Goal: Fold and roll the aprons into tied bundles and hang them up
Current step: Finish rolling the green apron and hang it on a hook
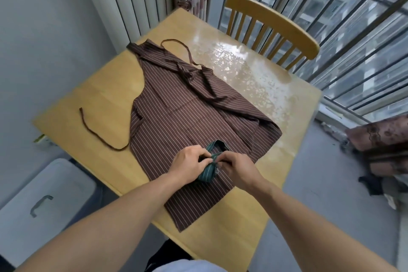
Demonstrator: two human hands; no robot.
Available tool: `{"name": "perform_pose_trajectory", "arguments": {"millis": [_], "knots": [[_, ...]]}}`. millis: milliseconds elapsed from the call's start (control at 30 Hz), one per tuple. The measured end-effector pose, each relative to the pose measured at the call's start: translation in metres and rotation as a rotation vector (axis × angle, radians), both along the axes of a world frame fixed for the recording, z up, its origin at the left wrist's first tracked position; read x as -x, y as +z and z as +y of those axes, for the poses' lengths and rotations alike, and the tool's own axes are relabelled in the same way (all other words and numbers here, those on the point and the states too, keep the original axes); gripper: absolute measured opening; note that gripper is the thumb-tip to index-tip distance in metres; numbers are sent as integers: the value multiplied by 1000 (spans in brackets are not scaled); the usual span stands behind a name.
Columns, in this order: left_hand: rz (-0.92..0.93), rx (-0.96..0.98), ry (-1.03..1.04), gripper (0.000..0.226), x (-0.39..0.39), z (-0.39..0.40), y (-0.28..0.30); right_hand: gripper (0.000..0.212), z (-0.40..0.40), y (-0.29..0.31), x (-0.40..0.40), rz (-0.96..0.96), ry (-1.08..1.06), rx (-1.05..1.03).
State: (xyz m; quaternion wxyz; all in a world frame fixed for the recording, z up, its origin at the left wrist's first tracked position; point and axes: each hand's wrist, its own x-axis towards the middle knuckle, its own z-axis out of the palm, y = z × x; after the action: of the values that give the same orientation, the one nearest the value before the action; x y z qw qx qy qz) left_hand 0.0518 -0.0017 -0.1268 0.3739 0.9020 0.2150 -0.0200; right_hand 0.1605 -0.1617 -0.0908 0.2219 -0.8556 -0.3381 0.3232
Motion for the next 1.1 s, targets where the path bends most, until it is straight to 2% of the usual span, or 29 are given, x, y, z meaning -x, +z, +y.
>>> {"name": "perform_pose_trajectory", "arguments": {"millis": [133, 267, 400, 500, 633, 767, 867, 933, 1033, 1100], "knots": [[45, -2, 62, 19, -4, -11, 3, 8, -3, 4, -6, -79, 45, 7], [83, 10, 18, 20, -10, -12, 4, 13, 2, 7, -14, -178, 183, -4], [96, 59, -62, 18, -9, -8, 5, 13, 15, 4, -19, -30, 140, -2], [134, 185, -104, 21, -6, -1, 9, 12, 24, -1, -18, 81, 49, 17], [171, 246, -130, 24, -7, 7, 12, 25, 28, -8, -14, 73, -23, 12], [161, 306, -47, 32, -6, 7, 6, 29, 25, -9, -11, 56, -141, -27], [146, 374, 45, 23, -5, 5, 4, 27, 23, -9, -6, 66, -168, -12], [131, 344, 45, 20, -5, 5, 5, 20, 21, -9, -3, 92, -205, -5], [77, 273, 173, 17, -2, 5, 10, 7, 21, -3, -4, 222, -307, -10], [38, 246, 328, 16, 2, 5, 11, 13, 22, 2, -3, 436, -421, -50]]}}
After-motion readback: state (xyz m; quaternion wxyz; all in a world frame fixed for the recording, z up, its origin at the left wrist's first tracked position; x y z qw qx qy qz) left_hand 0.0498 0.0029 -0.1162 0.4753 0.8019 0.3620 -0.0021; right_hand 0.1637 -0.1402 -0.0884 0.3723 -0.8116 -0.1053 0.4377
